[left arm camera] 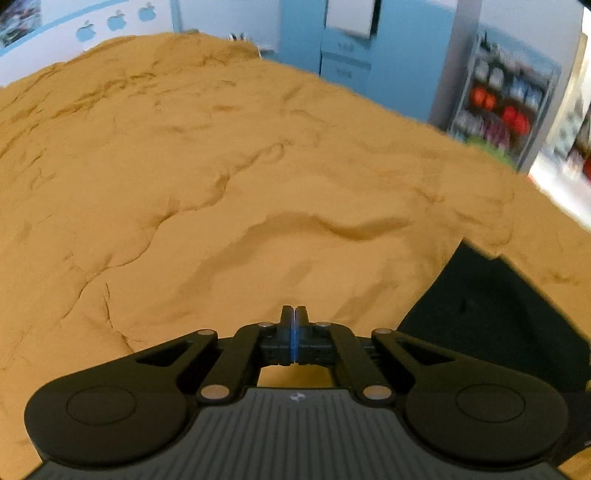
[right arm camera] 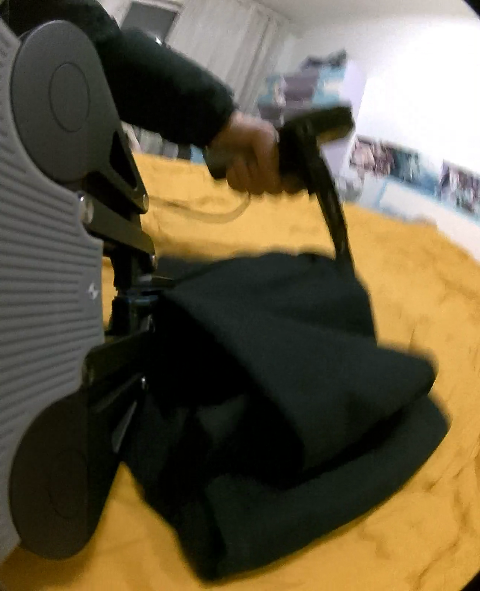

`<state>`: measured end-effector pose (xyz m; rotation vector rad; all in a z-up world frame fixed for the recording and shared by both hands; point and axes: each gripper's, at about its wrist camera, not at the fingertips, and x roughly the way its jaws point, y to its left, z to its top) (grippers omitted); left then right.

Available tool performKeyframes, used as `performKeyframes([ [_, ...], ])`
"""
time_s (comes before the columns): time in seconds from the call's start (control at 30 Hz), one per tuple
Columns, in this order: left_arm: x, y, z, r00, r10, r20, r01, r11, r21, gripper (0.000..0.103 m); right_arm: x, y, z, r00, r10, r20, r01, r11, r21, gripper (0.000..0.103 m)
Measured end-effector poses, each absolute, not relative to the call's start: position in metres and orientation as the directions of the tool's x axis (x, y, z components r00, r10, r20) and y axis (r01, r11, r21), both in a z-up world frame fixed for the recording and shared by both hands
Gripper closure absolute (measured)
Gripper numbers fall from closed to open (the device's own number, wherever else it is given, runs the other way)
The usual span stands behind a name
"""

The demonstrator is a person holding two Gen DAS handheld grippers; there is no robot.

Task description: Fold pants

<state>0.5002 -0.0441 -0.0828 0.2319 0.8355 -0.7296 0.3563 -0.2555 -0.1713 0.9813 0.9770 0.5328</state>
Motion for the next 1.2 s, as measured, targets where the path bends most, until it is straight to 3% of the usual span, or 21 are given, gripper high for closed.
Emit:
performKeyframes([
  [0.1, 0.48, -0.026, -0.071, 0.44, -0.603, -0.665, 0.695, 0.698, -0.173, 0.092, 0.351, -0.261, -0.166, 0.54, 0.746, -0.39, 0.038, 0.441, 0.897, 0.089],
  [0.13, 0.474, -0.024, -0.069, 0.434, -0.615, -0.658, 0.711, 0.682, -0.168, 0.086, 0.35, -0.26, -0.167, 0.54, 0.752, -0.378, 0.034, 0.43, 0.902, 0.071],
  [0.17, 0.466, -0.022, -0.068, 0.427, -0.622, -0.656, 0.731, 0.665, -0.154, 0.084, 0.352, -0.258, -0.167, 0.533, 0.76, -0.372, 0.026, 0.424, 0.905, 0.065],
  [0.27, 0.451, -0.024, -0.073, 0.395, -0.607, -0.689, 0.775, 0.623, -0.104, 0.083, 0.35, -0.239, -0.167, 0.513, 0.769, -0.382, -0.017, 0.454, 0.891, 0.064],
  [0.5, 0.446, -0.036, -0.091, 0.398, -0.568, -0.72, 0.804, 0.595, -0.025, 0.083, 0.362, -0.204, -0.17, 0.555, 0.734, -0.391, -0.028, 0.486, 0.873, 0.067],
  [0.67, 0.449, -0.047, -0.095, 0.377, -0.562, -0.736, 0.819, 0.574, -0.019, 0.083, 0.366, -0.194, -0.169, 0.592, 0.711, -0.379, -0.052, 0.503, 0.863, 0.086],
  [0.93, 0.443, -0.039, -0.09, 0.354, -0.573, -0.739, 0.84, 0.542, -0.018, 0.083, 0.355, -0.197, -0.16, 0.63, 0.691, -0.354, -0.081, 0.511, 0.855, 0.086],
  [1.1, 0.445, -0.044, -0.098, 0.375, -0.508, -0.775, 0.839, 0.542, 0.051, 0.079, 0.357, -0.194, -0.159, 0.646, 0.667, -0.371, -0.091, 0.55, 0.83, 0.087],
  [1.17, 0.45, -0.051, -0.103, 0.373, -0.485, -0.791, 0.838, 0.541, 0.063, 0.103, 0.36, -0.192, -0.163, 0.636, 0.657, -0.404, -0.069, 0.569, 0.819, 0.103],
  [1.2, 0.451, -0.055, -0.105, 0.368, -0.475, -0.8, 0.841, 0.537, 0.068, 0.103, 0.361, -0.192, -0.166, 0.63, 0.662, -0.406, -0.061, 0.563, 0.824, 0.103],
])
